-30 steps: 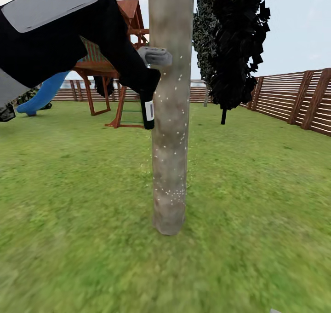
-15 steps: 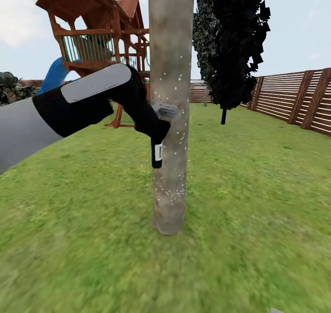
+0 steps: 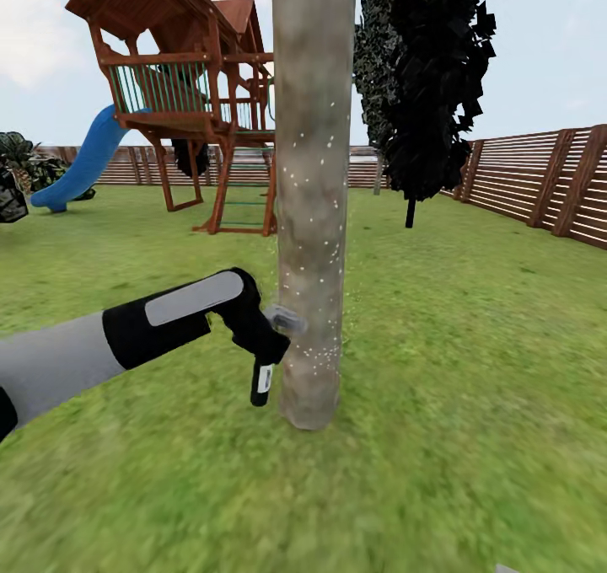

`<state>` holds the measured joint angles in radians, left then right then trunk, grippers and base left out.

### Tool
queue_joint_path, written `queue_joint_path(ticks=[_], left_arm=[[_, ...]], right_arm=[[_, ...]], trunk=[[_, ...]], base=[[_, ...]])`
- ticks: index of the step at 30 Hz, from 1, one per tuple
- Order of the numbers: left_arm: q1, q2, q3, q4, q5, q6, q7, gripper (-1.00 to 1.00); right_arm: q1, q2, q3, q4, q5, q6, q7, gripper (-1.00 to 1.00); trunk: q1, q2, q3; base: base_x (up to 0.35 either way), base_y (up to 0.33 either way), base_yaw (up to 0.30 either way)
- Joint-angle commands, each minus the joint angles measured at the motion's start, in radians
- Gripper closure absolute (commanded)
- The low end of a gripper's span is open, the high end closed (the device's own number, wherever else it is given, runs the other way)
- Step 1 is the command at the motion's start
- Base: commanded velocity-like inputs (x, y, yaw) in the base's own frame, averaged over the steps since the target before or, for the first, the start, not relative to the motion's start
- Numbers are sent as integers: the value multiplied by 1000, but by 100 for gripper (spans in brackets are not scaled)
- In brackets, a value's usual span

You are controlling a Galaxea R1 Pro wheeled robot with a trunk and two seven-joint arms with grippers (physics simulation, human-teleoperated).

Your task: In the garden, pick up the pesticide atomizer on the floor and spray pesticide onto both trees until each tree trunk is fully covered.

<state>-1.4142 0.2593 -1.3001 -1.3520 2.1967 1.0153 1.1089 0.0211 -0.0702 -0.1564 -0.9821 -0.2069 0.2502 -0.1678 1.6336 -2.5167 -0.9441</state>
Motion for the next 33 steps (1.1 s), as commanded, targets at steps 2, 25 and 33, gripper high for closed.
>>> queue_joint_path(ticks=[2,25,33], left_arm=[[34,9,-1,-5,-3,0,10,100],[470,218,-1,40,-708,-240,-808,100],[512,267,-1,57,-791,-328,-990,100]], right_arm=[[0,0,1,-3,-9,4,-6,100],[0,1,2,-3,-9,4,-3,100],[0,1,22,-4,-9,4,-1,100]], trunk=[[0,-1,-1],[0,-1,-1],[0,-1,-1]], base=[[0,0,0],[0,0,0],[0,0,0]])
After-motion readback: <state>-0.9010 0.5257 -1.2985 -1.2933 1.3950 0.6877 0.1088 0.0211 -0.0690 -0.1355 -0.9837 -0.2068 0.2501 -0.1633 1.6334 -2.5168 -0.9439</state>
